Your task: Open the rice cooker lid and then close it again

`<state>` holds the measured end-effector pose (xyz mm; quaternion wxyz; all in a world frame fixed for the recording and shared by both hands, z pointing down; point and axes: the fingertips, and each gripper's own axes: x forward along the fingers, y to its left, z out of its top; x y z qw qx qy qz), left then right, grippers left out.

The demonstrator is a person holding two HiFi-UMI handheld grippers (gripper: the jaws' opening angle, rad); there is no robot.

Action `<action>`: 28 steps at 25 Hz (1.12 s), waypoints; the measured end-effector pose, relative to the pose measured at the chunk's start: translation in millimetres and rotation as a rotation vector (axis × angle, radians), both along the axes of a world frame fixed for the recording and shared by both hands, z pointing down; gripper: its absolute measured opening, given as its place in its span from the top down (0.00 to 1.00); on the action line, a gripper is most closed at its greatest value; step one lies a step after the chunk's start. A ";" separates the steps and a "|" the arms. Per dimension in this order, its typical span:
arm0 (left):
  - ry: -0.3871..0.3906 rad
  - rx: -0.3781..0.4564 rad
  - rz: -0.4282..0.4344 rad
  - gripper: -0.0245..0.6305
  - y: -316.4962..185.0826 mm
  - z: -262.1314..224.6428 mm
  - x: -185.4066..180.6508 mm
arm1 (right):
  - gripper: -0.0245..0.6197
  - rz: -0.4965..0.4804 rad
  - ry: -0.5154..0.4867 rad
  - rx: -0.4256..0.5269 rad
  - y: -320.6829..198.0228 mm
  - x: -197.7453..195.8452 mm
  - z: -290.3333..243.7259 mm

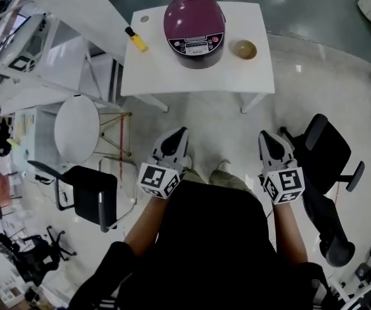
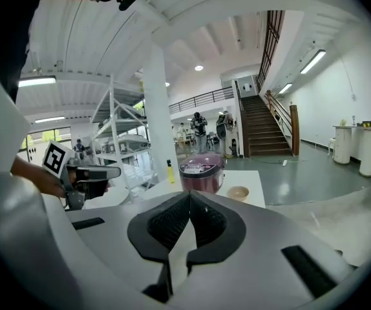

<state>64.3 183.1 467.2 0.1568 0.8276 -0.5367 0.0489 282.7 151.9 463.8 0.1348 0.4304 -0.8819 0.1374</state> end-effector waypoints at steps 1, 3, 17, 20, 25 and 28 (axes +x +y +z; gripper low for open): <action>-0.002 0.009 -0.007 0.96 2.8 -1.2 -3.5 | 0.96 0.007 0.006 0.009 4.6 1.1 -1.7; -0.007 0.026 -0.017 0.96 8.7 -2.9 -12.8 | 0.96 0.020 -0.003 0.036 12.3 -1.1 -7.1; -0.053 0.120 -0.046 0.96 45.0 -30.6 -111.2 | 0.96 0.107 0.008 0.089 43.9 -71.0 -26.2; -0.058 0.136 -0.044 0.96 46.9 -36.3 -123.0 | 0.96 0.118 0.014 0.102 45.8 -79.0 -28.1; -0.056 0.135 -0.040 0.96 52.0 -37.3 -137.8 | 0.96 0.136 0.028 0.098 48.8 -91.6 -27.4; -0.060 0.135 -0.044 0.96 56.5 -37.2 -145.4 | 0.96 0.130 0.032 0.107 49.1 -100.1 -30.3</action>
